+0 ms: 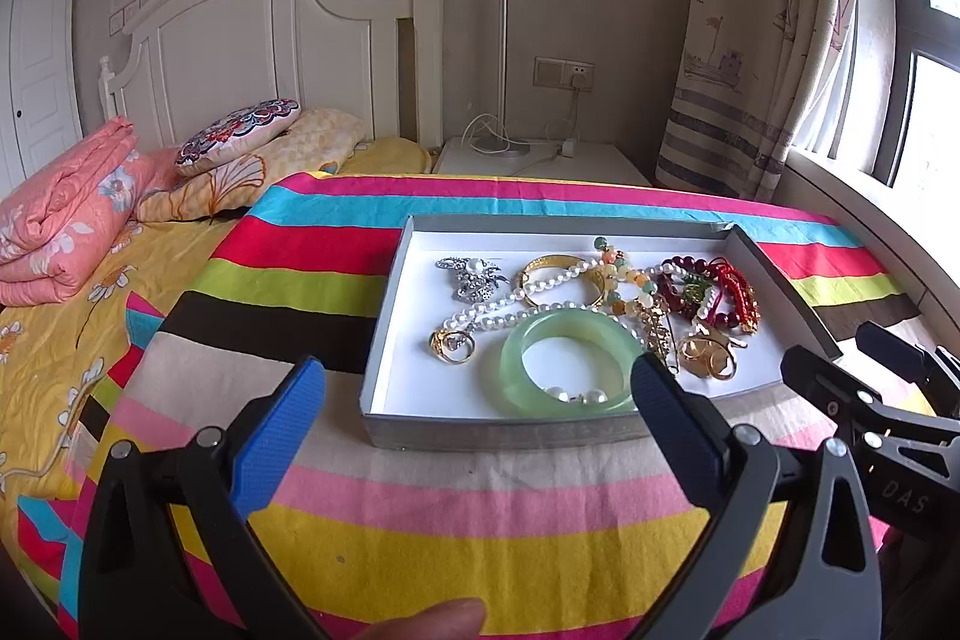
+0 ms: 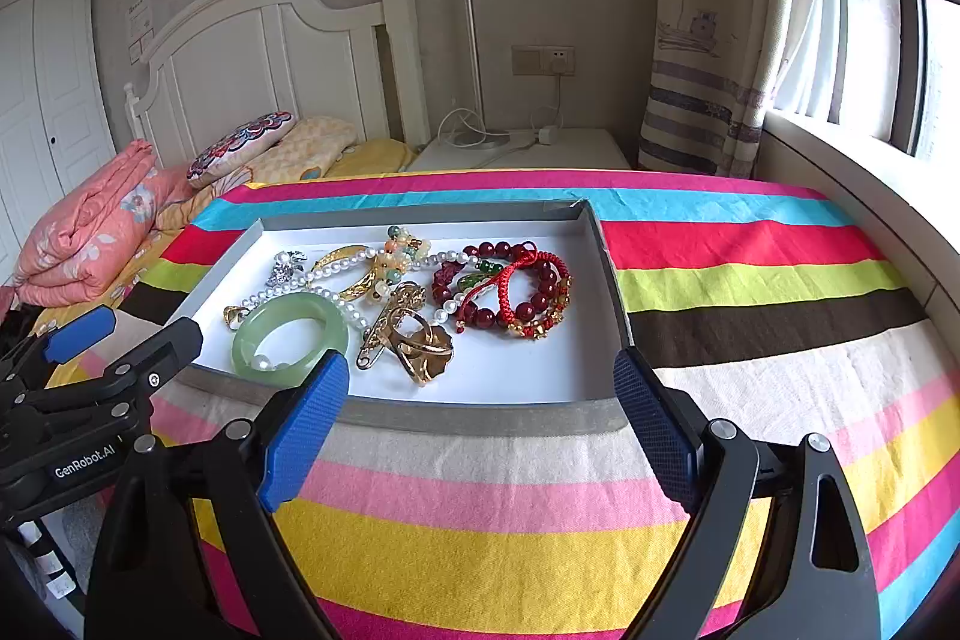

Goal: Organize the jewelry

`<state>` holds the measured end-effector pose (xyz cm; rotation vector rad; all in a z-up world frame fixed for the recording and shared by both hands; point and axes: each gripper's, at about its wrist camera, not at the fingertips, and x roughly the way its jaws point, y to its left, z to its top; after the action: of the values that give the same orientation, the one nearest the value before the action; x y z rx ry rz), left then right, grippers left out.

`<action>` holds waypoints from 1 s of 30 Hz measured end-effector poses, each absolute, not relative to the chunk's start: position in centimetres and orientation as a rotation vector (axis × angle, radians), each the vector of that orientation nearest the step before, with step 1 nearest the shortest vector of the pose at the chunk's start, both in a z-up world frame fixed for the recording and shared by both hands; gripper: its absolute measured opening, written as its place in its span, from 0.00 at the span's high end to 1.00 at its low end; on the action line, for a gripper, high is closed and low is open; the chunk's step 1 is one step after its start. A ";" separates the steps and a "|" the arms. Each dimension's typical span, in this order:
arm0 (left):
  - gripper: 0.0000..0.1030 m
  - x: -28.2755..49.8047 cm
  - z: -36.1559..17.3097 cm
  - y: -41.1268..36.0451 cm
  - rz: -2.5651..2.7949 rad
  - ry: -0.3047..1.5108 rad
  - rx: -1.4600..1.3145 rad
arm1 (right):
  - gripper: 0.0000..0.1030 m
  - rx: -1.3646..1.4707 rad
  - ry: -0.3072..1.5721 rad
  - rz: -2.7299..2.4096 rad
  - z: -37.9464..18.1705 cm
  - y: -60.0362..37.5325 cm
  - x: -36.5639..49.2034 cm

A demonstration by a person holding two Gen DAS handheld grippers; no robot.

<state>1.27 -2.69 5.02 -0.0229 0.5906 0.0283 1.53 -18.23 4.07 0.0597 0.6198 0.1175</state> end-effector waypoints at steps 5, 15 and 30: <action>0.02 1.3 5.0 -2.6 0.034 0.592 -0.033 | 0.16 0.060 0.620 0.118 4.1 -18.2 1.5; 0.02 1.2 5.0 -2.5 0.033 0.593 -0.037 | 0.16 0.053 0.626 0.111 4.0 -18.2 1.7; 0.02 1.3 4.9 -2.7 0.039 0.593 -0.021 | 0.16 0.053 0.626 0.113 4.0 -18.2 1.7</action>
<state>1.28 -2.72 4.95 -0.0211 0.5933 0.0388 1.67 -18.19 4.01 0.0528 0.6259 0.1125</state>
